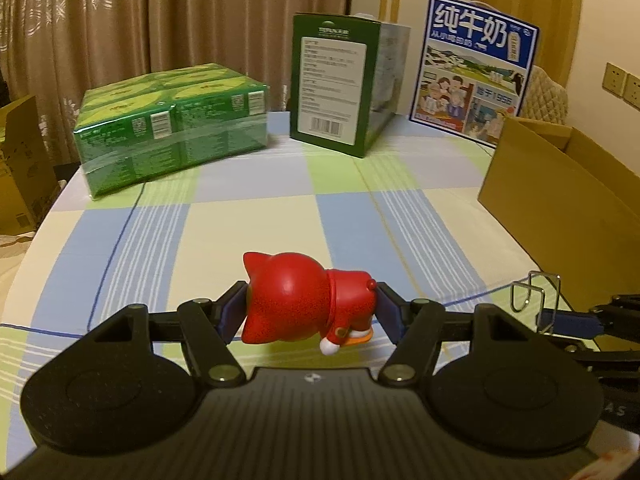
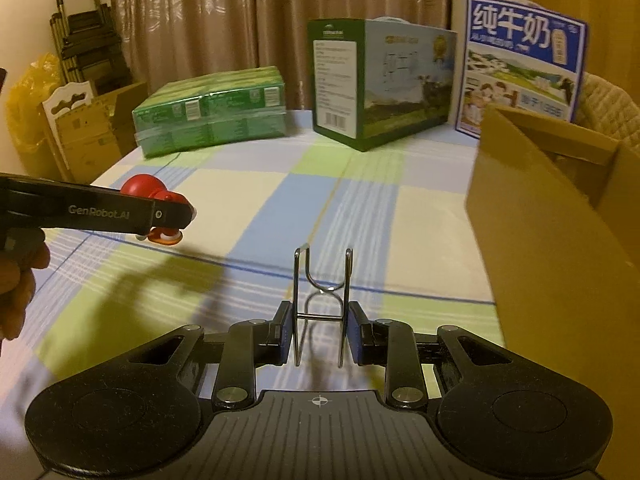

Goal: Organize rigid objects
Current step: 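Carry the red toy and wire holder over the cardboard box with both tools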

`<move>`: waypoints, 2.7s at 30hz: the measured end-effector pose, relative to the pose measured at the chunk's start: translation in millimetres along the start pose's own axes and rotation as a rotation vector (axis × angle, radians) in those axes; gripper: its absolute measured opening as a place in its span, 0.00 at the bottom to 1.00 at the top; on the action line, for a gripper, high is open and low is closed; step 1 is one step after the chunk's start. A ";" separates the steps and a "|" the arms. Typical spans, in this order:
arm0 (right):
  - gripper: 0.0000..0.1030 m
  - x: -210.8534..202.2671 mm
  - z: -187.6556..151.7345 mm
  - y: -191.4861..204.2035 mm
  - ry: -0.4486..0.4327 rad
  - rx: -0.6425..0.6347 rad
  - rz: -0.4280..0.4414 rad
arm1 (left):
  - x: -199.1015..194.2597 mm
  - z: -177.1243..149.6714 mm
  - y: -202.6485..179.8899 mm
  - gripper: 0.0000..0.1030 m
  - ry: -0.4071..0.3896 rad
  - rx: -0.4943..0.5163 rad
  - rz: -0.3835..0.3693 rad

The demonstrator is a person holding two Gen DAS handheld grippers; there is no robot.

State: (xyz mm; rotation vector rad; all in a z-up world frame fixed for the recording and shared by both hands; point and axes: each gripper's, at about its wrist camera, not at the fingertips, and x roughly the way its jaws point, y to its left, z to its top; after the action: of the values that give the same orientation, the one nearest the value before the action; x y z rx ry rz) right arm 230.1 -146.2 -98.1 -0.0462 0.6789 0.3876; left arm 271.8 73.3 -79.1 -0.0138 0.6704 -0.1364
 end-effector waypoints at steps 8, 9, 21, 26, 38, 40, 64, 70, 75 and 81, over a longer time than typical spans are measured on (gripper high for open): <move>0.00 -24.7 -7.7 -4.0 0.012 0.009 -0.022 | -7.8 -6.5 -14.1 0.61 0.007 0.017 -0.036; 0.00 -27.1 -8.1 -3.3 0.015 0.000 -0.024 | -9.2 -7.2 -16.1 0.61 0.006 0.019 -0.039; 0.00 -52.0 -10.3 -4.9 0.002 0.025 0.004 | -34.3 -22.4 -28.8 0.61 0.007 0.003 -0.057; 0.00 -65.2 -11.0 -5.9 -0.008 0.047 0.012 | -55.5 -30.5 -40.0 0.61 0.007 0.004 -0.058; 0.00 -115.3 -2.1 -9.4 -0.061 0.088 0.029 | -109.2 -38.5 -77.7 0.61 0.012 -0.001 -0.057; 0.00 -125.0 -1.4 -10.6 -0.068 0.096 0.032 | -119.9 -37.0 -83.5 0.61 0.010 -0.004 -0.053; 0.00 -221.8 -7.5 -32.1 -0.149 0.151 0.026 | -192.0 -35.9 -146.1 0.61 -0.012 0.024 -0.076; 0.00 -238.3 -11.3 -46.3 -0.154 0.164 0.007 | -193.7 -29.1 -166.3 0.61 -0.020 0.049 -0.110; 0.00 -252.9 -10.0 -67.3 -0.163 0.170 -0.016 | -192.9 -14.5 -187.3 0.61 -0.040 0.079 -0.144; 0.00 -262.1 -1.9 -102.6 -0.169 0.175 -0.060 | -184.9 5.8 -219.6 0.61 -0.060 0.114 -0.194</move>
State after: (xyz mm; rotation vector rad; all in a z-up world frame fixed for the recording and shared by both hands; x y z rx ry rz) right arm 80.3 -329.3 54.5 0.1306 0.5410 0.2703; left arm 105.5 -120.3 52.2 0.0265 0.5994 -0.3590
